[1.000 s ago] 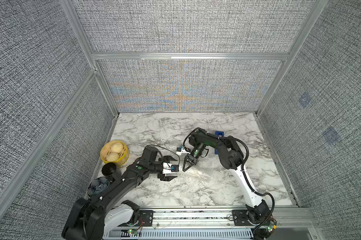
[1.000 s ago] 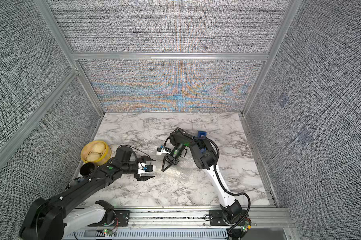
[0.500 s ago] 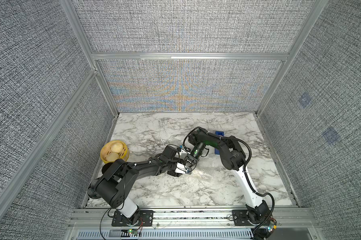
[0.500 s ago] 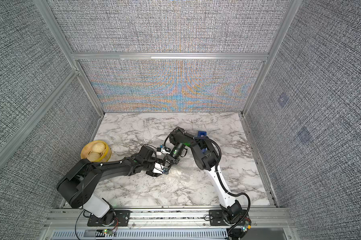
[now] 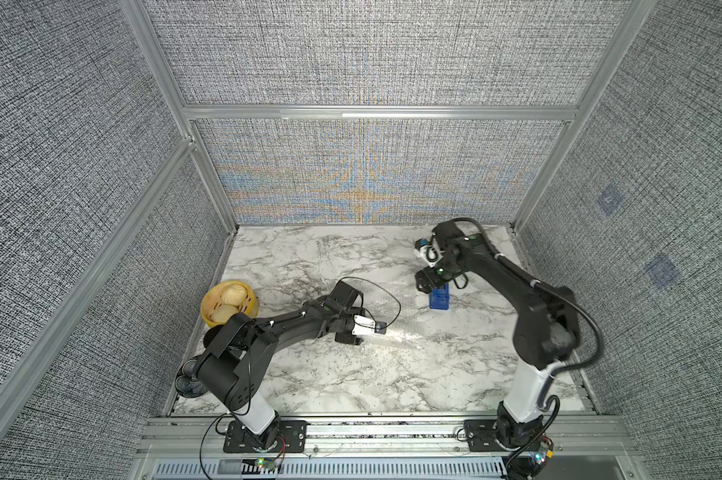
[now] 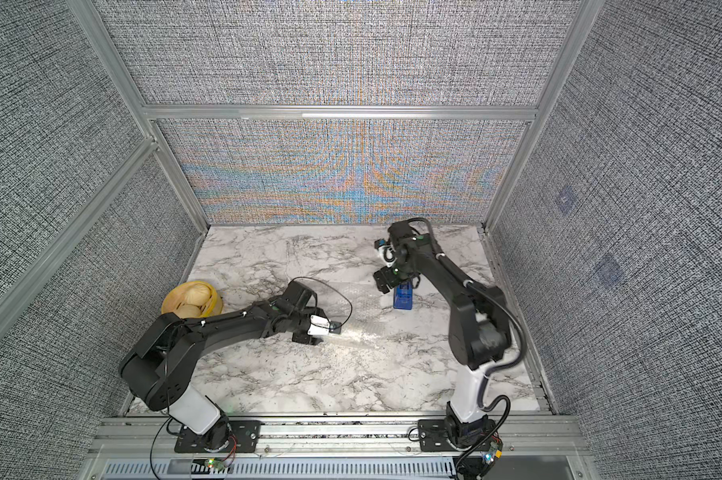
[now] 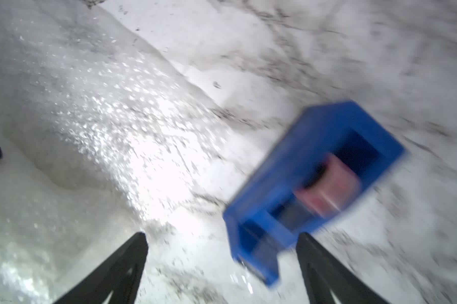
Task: Wrap vases in bubble wrap
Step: Wrap the vase in bubble wrap.
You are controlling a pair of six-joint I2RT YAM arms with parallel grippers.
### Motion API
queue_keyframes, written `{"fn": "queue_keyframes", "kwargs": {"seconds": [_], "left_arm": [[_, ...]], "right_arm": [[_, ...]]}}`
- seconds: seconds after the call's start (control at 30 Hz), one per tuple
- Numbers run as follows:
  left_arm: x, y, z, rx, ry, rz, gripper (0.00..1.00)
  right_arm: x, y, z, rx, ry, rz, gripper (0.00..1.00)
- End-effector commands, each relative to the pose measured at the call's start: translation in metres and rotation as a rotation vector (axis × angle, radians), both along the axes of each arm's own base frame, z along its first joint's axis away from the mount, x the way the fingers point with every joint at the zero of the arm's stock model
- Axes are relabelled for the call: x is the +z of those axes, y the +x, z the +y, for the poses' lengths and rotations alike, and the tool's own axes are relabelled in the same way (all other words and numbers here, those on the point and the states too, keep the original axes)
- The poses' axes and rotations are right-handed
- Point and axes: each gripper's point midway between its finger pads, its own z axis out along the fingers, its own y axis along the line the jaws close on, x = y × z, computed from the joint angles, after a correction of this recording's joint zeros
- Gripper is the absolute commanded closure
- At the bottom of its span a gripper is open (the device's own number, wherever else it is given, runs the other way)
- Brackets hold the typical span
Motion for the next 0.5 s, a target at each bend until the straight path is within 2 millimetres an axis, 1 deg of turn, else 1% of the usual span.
{"fn": "queue_keyframes", "kwargs": {"seconds": [0.0,0.03,0.07,0.13,0.17,0.2,0.23,0.27,0.3,0.37,0.43,0.47], "left_arm": [[0.016,-0.033,-0.002,0.102,-0.009,0.415,0.59],[0.021,-0.03,-0.006,0.136,-0.003,0.505,0.6],[0.024,-0.024,-0.011,0.194,-0.009,0.578,0.6],[0.025,-0.019,-0.015,0.243,-0.01,0.7,0.59],[0.027,-0.017,-0.016,0.265,-0.021,0.762,0.59],[0.022,-0.012,-0.017,0.281,-0.027,0.803,0.59],[0.015,-0.005,-0.018,0.314,-0.034,0.832,0.59],[0.01,0.001,-0.019,0.345,-0.013,0.852,0.59],[0.004,0.005,-0.02,0.368,0.005,0.86,0.59],[-0.003,0.011,-0.024,0.398,0.028,0.874,0.59],[-0.006,0.014,-0.025,0.405,0.039,0.891,0.59],[-0.007,0.016,-0.026,0.41,0.041,0.9,0.56]], "right_arm": [[0.075,0.005,0.022,0.104,0.169,-0.39,0.07],[0.09,-0.01,0.034,0.213,0.212,-0.503,0.07],[0.097,-0.025,0.047,0.32,0.245,-0.61,0.06],[0.092,-0.063,0.07,0.549,0.285,-0.745,0.03],[0.08,-0.085,0.084,0.699,0.266,-0.793,0.01],[0.066,-0.101,0.095,0.815,0.225,-0.816,0.01],[0.046,-0.114,0.106,0.917,0.153,-0.818,0.01],[0.031,-0.12,0.115,0.979,0.073,-0.83,0.01],[0.021,-0.121,0.121,1.006,0.024,-0.858,0.01],[0.006,-0.119,0.132,1.051,-0.022,-0.893,0.01],[-0.014,-0.118,0.142,1.125,-0.08,-0.878,0.01],[-0.022,-0.12,0.147,1.165,-0.09,-0.875,0.01]]}}
